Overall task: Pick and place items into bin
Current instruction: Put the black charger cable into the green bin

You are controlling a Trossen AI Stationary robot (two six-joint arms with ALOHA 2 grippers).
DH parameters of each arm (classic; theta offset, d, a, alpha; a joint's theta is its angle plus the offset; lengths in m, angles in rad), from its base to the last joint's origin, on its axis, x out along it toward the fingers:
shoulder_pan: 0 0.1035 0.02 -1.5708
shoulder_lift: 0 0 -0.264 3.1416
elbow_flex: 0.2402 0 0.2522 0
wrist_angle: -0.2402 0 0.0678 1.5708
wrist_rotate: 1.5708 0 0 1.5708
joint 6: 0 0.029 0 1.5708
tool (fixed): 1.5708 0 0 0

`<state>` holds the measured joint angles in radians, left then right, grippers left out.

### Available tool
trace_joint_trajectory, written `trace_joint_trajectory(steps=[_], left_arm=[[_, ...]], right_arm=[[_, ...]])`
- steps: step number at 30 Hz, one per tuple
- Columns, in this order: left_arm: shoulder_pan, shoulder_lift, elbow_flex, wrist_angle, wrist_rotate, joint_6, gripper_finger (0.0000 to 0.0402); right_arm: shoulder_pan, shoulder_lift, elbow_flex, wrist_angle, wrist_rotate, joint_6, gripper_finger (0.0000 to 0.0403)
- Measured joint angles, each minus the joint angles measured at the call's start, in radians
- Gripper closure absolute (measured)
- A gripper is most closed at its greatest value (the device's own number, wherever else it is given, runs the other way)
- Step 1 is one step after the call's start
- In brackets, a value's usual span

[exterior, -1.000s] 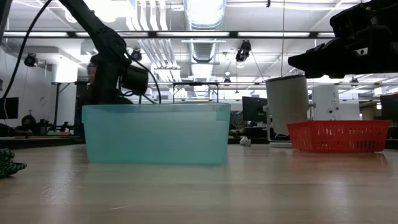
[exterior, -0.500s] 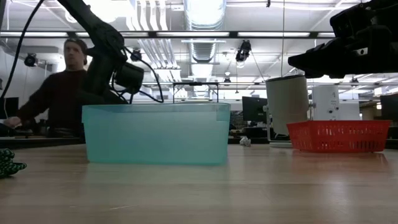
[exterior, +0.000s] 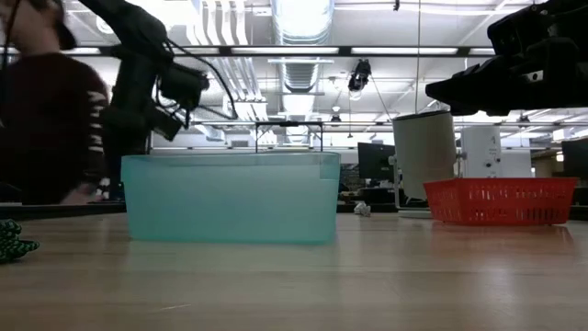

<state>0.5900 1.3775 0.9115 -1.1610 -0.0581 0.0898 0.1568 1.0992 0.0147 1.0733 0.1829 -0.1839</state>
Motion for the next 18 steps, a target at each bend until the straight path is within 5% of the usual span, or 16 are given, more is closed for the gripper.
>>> trace_joint_trajectory(steps=[18], left_arm=[[-0.12,-0.168,-0.002,0.115,0.059,0.003,0.0391]], right_arm=[[0.0,0.0,0.0,0.0,0.0,0.0,0.0394]])
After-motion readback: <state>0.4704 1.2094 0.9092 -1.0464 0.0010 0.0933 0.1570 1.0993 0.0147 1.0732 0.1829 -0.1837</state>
